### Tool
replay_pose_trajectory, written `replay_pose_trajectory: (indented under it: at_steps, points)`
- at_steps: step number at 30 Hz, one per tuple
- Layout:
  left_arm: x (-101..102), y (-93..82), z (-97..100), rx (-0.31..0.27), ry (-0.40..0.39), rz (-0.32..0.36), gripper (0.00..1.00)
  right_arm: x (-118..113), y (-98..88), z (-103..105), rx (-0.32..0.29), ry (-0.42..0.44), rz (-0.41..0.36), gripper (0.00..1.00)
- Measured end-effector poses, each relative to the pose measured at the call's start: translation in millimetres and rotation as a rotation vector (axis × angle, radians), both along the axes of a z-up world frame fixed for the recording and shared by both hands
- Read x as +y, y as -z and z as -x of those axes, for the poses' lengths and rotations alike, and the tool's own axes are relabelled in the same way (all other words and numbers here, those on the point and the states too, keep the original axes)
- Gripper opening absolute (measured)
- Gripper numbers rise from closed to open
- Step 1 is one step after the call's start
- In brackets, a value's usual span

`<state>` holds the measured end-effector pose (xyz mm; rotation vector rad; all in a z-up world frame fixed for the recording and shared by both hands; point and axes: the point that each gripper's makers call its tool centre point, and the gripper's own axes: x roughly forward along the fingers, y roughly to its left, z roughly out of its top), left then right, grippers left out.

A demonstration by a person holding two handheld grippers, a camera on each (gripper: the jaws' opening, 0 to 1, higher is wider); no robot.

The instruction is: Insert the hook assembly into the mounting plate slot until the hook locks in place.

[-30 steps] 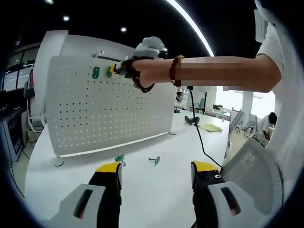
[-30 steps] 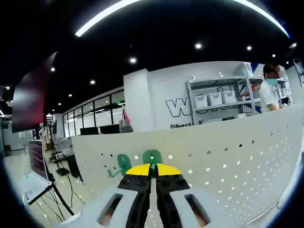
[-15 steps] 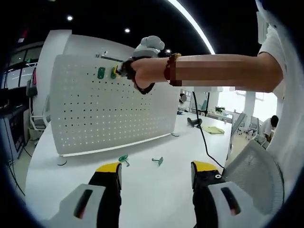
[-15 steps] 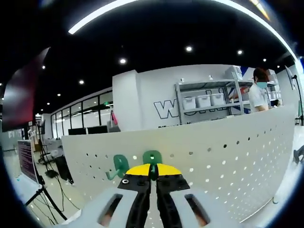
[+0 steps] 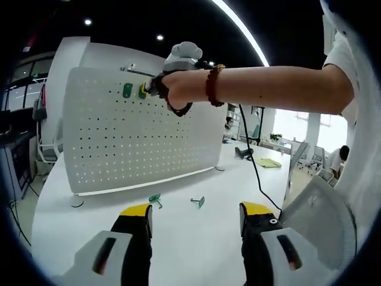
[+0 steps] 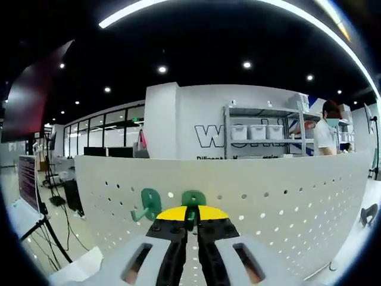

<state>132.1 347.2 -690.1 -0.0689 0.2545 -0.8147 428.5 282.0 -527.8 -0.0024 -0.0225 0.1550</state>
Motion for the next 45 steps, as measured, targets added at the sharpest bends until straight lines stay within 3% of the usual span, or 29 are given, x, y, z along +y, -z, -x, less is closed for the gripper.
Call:
replay_pose_trajectory:
  at_steps: [3,28,37,40,45]
  points:
    - [-0.3,-0.3,-0.1,-0.001,0.000,0.005,0.61,3.7,-4.5,2.0,-0.030,-0.015,0.016,0.06]
    - [-2.7,-3.7,3.5,-0.013,-0.025,0.004,0.60,-4.6,5.4,23.5,0.006,-0.140,0.024,0.12]
    - [-12.5,-1.2,5.2,-0.011,0.007,-0.008,0.60,-24.5,28.4,38.8,0.053,-0.183,0.036,0.11]
    - [-14.9,-1.2,5.8,-0.013,0.016,-0.006,0.60,-29.1,37.9,46.8,0.072,-0.232,0.042,0.11]
    - [-19.0,0.5,5.6,-0.008,0.023,0.003,0.60,-47.0,56.6,52.8,0.128,-0.236,0.052,0.10]
